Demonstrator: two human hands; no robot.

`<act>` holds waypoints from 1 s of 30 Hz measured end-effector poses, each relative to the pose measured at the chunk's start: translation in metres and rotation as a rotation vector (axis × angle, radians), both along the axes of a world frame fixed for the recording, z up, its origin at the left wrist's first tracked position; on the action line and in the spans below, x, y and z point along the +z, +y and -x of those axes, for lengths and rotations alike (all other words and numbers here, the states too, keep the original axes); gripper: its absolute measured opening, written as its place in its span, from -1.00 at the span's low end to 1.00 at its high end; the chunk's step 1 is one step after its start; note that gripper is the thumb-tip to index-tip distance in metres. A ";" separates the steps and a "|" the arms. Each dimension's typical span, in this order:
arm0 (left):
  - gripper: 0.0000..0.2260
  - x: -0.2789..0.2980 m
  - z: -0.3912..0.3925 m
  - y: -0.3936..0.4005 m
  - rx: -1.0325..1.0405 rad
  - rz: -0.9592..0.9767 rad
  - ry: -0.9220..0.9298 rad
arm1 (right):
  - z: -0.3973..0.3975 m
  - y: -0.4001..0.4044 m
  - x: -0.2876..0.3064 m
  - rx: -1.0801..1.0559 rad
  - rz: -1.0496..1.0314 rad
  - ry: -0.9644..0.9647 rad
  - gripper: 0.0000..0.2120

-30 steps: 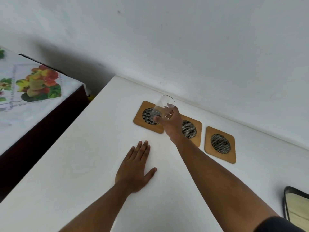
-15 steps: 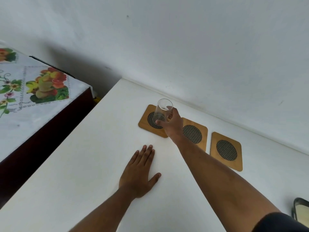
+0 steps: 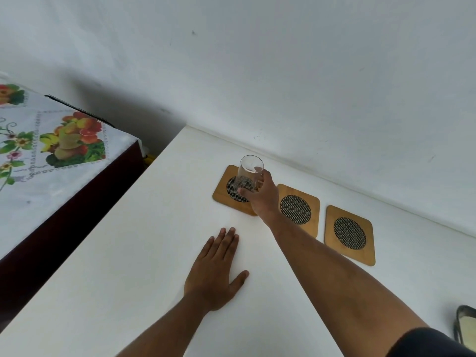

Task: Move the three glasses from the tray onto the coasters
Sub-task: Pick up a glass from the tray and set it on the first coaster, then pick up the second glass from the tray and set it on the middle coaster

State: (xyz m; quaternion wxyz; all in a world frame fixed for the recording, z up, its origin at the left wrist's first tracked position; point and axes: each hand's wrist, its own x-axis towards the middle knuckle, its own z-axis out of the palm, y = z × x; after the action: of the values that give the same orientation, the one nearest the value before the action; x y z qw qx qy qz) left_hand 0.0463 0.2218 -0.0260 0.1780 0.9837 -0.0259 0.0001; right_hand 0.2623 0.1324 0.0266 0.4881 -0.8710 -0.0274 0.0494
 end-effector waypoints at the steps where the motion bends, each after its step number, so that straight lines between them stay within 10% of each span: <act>1: -0.26 0.000 0.000 0.000 -0.003 -0.006 0.004 | 0.000 0.000 -0.001 -0.004 0.008 0.002 -0.22; 7: -0.26 -0.001 0.000 0.000 -0.005 -0.001 0.002 | 0.007 -0.009 -0.009 -0.041 -0.002 0.023 0.04; 30: -0.15 0.012 0.005 -0.033 -0.062 -0.021 0.038 | 0.154 -0.184 0.021 -0.245 -0.047 -0.054 -0.25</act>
State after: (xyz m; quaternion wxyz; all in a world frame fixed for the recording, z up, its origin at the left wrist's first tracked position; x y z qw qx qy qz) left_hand 0.0416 0.1887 -0.0140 0.1682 0.9840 -0.0530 -0.0243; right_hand 0.1082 -0.0518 0.0477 0.5097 -0.8572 0.0649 -0.0345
